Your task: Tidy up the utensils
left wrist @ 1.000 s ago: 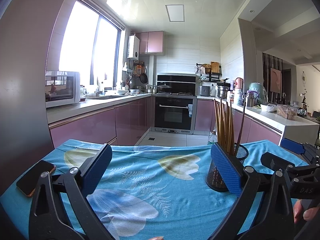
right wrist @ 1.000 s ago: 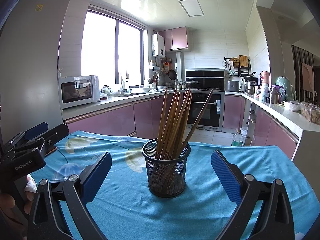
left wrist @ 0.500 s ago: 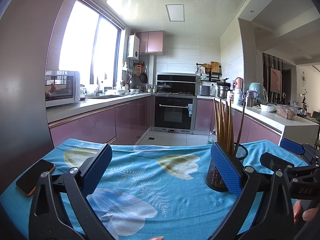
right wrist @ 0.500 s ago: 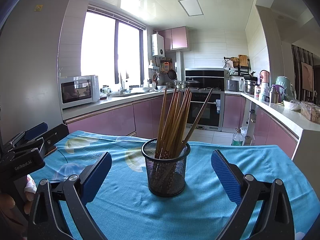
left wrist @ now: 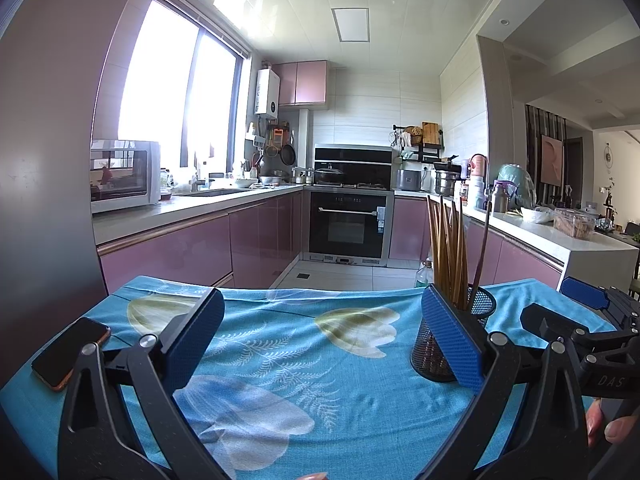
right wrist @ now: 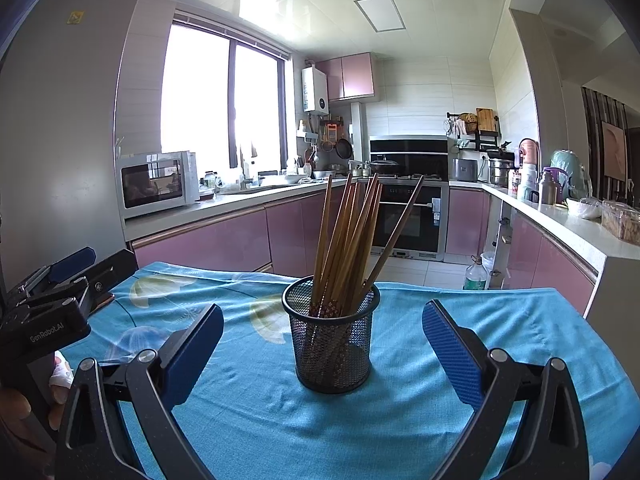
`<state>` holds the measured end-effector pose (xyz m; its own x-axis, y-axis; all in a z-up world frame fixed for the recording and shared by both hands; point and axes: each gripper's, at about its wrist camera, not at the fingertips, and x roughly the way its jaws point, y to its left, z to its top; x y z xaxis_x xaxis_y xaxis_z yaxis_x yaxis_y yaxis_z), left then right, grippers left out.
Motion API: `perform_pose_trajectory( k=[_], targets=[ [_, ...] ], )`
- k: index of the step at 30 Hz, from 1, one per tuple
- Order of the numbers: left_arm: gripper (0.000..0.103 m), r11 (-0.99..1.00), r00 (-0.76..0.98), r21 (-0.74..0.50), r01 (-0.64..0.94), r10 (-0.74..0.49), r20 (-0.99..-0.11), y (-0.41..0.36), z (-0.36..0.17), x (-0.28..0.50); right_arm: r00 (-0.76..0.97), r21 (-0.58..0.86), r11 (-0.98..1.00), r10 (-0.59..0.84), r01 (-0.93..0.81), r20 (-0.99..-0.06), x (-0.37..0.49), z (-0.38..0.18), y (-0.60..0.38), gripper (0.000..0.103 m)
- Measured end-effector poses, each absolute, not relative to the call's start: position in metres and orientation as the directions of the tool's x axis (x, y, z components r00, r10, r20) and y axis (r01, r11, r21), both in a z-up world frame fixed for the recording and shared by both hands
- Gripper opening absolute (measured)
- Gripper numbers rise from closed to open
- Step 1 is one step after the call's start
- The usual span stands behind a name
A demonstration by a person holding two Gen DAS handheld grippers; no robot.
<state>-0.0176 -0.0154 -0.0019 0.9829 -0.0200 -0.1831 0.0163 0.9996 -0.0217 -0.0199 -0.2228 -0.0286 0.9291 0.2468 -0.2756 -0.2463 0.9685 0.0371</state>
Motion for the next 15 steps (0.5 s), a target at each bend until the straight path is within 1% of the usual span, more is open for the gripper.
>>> perform_pose_trajectory(
  k=[15],
  targets=[
    [0.097, 1.000, 0.983, -0.022, 0.017, -0.021, -0.185, -0.0166, -0.0020, -0.0180, 0.929, 0.043, 0.969, 0.246, -0.244, -0.277, -0.0199, -0.0299, -0.2238, 0.096]
  ],
)
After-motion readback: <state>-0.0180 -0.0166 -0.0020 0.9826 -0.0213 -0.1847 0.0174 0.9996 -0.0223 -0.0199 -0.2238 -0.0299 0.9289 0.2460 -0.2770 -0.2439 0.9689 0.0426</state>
